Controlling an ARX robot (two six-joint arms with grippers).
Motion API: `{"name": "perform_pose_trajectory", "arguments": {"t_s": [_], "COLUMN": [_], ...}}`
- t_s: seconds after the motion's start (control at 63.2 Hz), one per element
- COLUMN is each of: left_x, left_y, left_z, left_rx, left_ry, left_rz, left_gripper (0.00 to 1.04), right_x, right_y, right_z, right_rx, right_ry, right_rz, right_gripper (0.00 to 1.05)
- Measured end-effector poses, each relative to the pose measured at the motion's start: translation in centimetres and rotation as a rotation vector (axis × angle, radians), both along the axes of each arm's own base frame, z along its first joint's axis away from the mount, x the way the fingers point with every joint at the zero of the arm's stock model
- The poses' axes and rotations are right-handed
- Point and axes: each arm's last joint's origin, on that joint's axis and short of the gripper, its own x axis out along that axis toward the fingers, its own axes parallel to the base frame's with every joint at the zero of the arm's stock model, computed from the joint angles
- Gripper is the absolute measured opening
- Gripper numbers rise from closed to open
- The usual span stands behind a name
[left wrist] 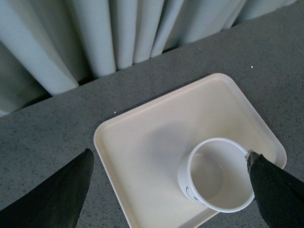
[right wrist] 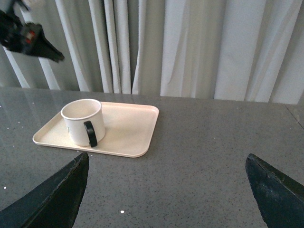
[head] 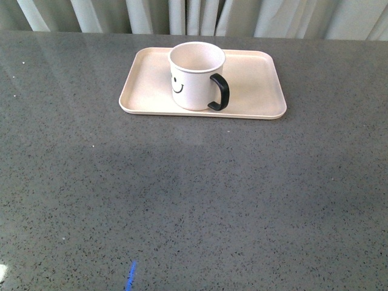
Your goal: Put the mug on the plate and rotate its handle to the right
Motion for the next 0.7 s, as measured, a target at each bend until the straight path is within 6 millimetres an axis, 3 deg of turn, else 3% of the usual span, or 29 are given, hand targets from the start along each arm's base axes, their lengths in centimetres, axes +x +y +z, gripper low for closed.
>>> {"name": "perform_pose_trajectory", "arguments": {"t_s": [0.079,0.142,0.19,0.237,0.285,0.364,0.522,0.696], "left_x": [-0.1,-0.4,-1.9,-4.8,-6.6,-11.2,-15.9,-20.0], "left_y": [0.3,0.4,1.2,2.6,3.4,5.5,7.7,8.6], "left_z": [0.2,-0.8,-2.2,-3.4,-3.5,-3.7,-6.2,-7.5], "left_rx": [0.003,0.036,0.015,-0.039,-0.071,-0.119,-0.100,-0.103], "left_ry": [-0.027,-0.221,-0.385,-0.507,-0.559,-0.632,-0.595,-0.579], "left_rz": [0.052,0.292,0.477,0.575,0.590,0.609,0.629,0.611], "left_gripper": [0.94,0.84,0.73,0.60,0.53,0.33,0.05,0.01], "right_x": [0.0,0.0,0.0,0.0,0.0,0.0,0.0,0.0], "right_y": [0.0,0.0,0.0,0.0,0.0,0.0,0.0,0.0], "right_z": [0.0,0.0,0.0,0.0,0.0,0.0,0.0,0.0], "right_rx": [0.000,0.000,0.000,0.000,0.000,0.000,0.000,0.000], "right_ry": [0.000,0.000,0.000,0.000,0.000,0.000,0.000,0.000], "right_rz": [0.000,0.002,0.001,-0.002,-0.003,-0.002,-0.002,-0.002], "right_gripper": [0.96,0.96,0.96,0.96,0.96,0.96,0.96,0.96]}}
